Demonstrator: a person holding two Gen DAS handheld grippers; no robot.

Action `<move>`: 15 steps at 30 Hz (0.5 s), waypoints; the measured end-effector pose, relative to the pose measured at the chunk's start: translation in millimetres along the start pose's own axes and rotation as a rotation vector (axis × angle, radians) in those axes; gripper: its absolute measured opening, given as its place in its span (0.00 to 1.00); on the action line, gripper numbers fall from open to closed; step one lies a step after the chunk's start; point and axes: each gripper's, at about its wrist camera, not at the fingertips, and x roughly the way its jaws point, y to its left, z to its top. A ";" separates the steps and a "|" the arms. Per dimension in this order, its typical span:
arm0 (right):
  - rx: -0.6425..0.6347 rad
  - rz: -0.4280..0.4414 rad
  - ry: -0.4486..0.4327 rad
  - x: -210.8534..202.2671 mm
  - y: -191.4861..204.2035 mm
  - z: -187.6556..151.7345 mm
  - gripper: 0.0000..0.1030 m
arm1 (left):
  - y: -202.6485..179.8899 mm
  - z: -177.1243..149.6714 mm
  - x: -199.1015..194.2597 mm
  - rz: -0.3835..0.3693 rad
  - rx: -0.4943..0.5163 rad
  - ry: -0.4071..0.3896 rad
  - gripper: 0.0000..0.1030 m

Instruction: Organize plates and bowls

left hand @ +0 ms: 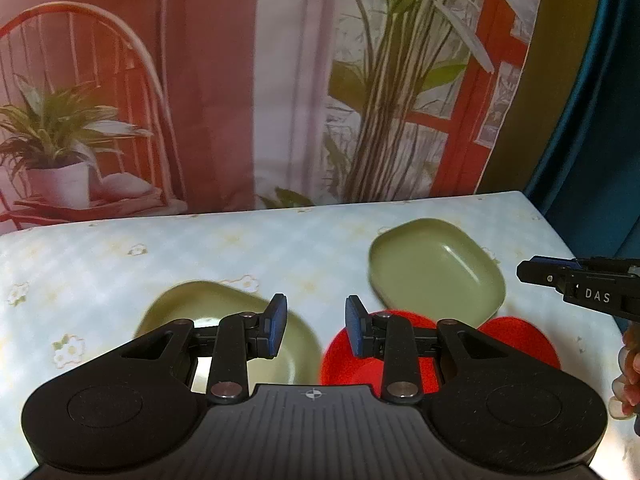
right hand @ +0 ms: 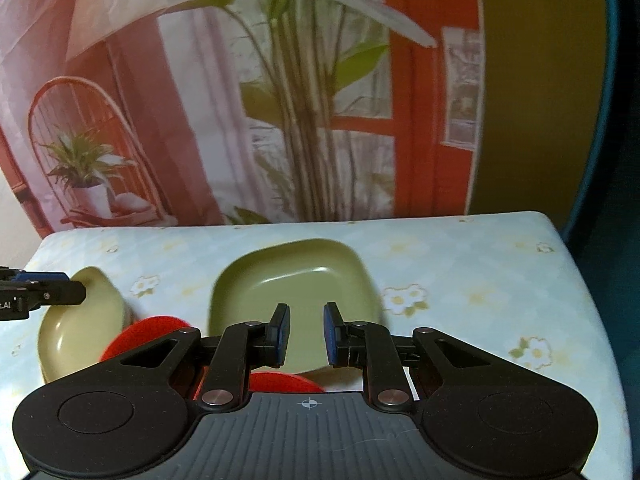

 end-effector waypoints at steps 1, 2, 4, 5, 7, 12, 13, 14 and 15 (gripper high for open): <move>0.007 -0.002 -0.003 -0.2 -4.9 0.4 0.17 | -3.0 1.6 3.0 -0.005 -0.001 0.000 0.33; 0.019 -0.004 -0.009 -0.3 -10.8 1.0 0.17 | -6.4 2.6 5.5 -0.009 0.001 0.001 0.33; 0.041 -0.008 -0.012 1.6 -20.7 1.8 0.17 | -12.8 6.0 12.2 -0.014 0.014 0.004 0.33; 0.050 -0.011 -0.010 3.4 -25.2 2.3 0.17 | -16.0 8.0 15.5 -0.015 0.020 0.004 0.33; 0.058 -0.017 -0.004 7.7 -31.4 1.5 0.17 | -22.2 12.2 21.7 -0.022 0.029 0.004 0.33; 0.075 -0.016 0.022 23.6 -39.7 -3.5 0.17 | -32.2 22.1 41.6 -0.039 0.035 0.010 0.33; 0.080 -0.015 0.031 28.5 -41.2 -4.9 0.17 | -32.9 23.6 47.7 -0.042 0.033 0.016 0.33; 0.084 -0.016 0.038 32.4 -42.2 -6.2 0.17 | -33.2 24.9 52.6 -0.043 0.030 0.022 0.33; 0.089 -0.019 0.045 36.9 -43.3 -7.5 0.17 | -33.3 26.4 57.5 -0.043 0.028 0.028 0.33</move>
